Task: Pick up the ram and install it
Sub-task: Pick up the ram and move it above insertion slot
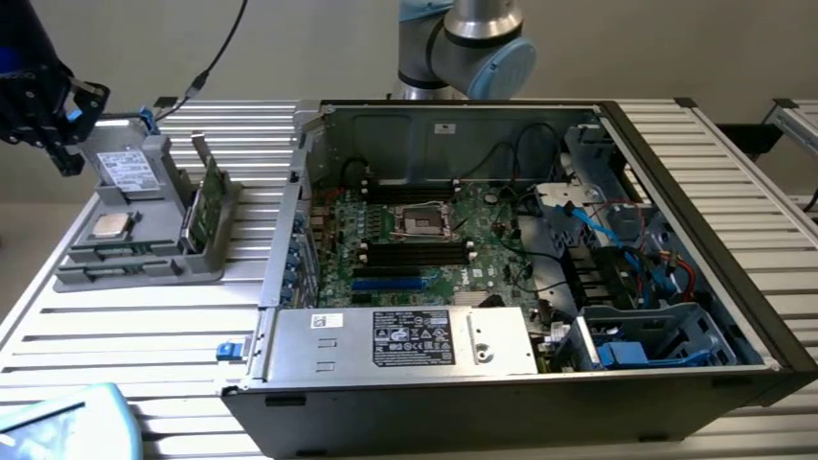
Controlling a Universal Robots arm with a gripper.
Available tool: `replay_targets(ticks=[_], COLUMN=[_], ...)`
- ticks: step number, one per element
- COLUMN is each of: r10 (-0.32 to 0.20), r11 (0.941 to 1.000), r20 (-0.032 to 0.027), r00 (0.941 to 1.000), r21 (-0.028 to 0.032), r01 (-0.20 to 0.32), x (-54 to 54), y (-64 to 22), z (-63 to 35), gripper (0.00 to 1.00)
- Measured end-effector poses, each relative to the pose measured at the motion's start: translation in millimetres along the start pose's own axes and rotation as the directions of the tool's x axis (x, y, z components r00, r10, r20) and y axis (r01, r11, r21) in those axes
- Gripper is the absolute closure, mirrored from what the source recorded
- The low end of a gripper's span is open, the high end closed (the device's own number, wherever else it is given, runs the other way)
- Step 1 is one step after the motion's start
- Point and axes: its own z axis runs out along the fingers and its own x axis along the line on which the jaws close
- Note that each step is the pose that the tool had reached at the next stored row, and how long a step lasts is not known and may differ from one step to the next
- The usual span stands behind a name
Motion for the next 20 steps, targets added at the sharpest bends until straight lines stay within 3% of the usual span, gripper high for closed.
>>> replay_targets(ticks=[5,10,15,20], r10=[-0.089,-0.181,-0.269,-0.355], r11=[0.9960,0.9835,0.9631,0.9347], r20=[-0.0059,-0.0105,-0.0150,-0.0190], r00=[0.9960,0.9835,0.9630,0.9346], r21=[0.0071,0.0074,0.0072,0.0057], r01=[0.089,0.181,0.269,0.355], x=[0.0,-0.1,-0.1,-0.1], y=[-0.1,-0.1,-0.1,-0.1], z=[0.4,0.7,1.1,1.5], gripper=[0.89,0.89,0.89,0.89])
